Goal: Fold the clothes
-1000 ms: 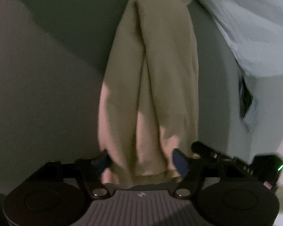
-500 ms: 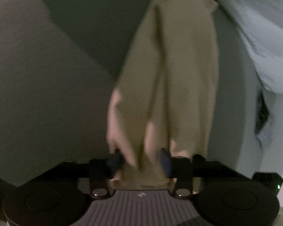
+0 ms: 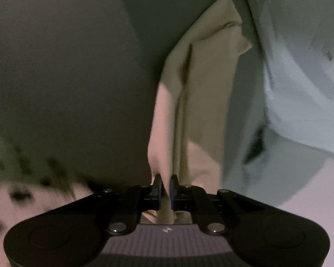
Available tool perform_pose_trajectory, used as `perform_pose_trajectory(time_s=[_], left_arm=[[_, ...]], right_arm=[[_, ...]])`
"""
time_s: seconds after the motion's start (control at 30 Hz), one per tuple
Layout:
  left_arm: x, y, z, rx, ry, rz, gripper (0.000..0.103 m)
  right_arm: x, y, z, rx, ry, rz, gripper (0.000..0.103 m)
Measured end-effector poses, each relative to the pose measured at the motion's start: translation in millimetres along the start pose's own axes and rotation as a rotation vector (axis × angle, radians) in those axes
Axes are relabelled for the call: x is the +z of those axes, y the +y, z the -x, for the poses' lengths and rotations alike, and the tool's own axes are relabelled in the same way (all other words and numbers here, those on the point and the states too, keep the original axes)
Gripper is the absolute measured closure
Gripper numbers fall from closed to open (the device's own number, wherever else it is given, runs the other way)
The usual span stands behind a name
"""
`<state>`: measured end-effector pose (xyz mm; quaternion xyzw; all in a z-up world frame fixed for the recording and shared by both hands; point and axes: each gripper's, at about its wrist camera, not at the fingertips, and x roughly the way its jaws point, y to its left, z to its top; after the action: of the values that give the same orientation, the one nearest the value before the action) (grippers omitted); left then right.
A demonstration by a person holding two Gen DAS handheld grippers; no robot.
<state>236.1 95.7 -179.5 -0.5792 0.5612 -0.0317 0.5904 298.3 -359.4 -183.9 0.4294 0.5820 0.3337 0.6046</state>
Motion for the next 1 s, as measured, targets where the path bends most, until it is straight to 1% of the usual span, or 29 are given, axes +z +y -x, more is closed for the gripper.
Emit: perform_pose_trajectory(time_s=[0.07, 0.1, 0.17, 0.27, 0.33, 0.47, 0.53, 0.63, 0.73, 0.87, 0.9, 0.93, 0.97, 1.0], left_arm=[[-6, 6, 2, -0.063, 0.008, 0.067, 0.096], [-4, 2, -5, -0.103, 0.0, 0.09, 0.096], [2, -2, -12, -0.176, -0.008, 0.128, 0.096], [12, -6, -10, -0.248, -0.008, 0.167, 0.096], [21, -17, -10, -0.28, -0.012, 0.154, 0.096], [45, -37, -3, -0.344, -0.031, 0.093, 0.096], [61, -48, 0, -0.352, -0.04, 0.078, 0.096], [89, -67, -4, -0.378, -0.058, 0.061, 0.096], [130, -93, -19, -0.388, -0.096, 0.039, 0.096], [193, -122, -40, -0.385, -0.142, 0.037, 0.095], [209, -130, -45, -0.382, -0.154, 0.037, 0.095], [227, -134, -52, -0.346, -0.171, 0.038, 0.093], [241, -137, -57, -0.297, -0.193, 0.049, 0.09], [254, -140, -63, -0.247, -0.213, 0.059, 0.087]], right_arm=[[-10, -1, 8, 0.023, -0.004, -0.059, 0.095], [-11, -1, 10, 0.044, -0.022, -0.085, 0.095], [-6, 2, 10, 0.081, -0.053, -0.1, 0.095], [11, 15, 5, 0.112, -0.084, -0.083, 0.095], [25, 26, -1, 0.146, -0.108, -0.059, 0.095], [55, 38, -5, 0.212, -0.191, -0.035, 0.095], [73, 41, -11, 0.233, -0.235, -0.044, 0.095], [105, 49, -24, 0.247, -0.275, -0.035, 0.095], [146, 58, -41, 0.243, -0.293, -0.027, 0.095], [211, 63, -71, 0.22, -0.3, -0.068, 0.092], [226, 60, -78, 0.202, -0.308, -0.085, 0.09], [241, 58, -86, 0.183, -0.316, -0.101, 0.087], [254, 56, -95, 0.158, -0.322, -0.121, 0.078], [268, 53, -103, 0.132, -0.328, -0.141, 0.065]])
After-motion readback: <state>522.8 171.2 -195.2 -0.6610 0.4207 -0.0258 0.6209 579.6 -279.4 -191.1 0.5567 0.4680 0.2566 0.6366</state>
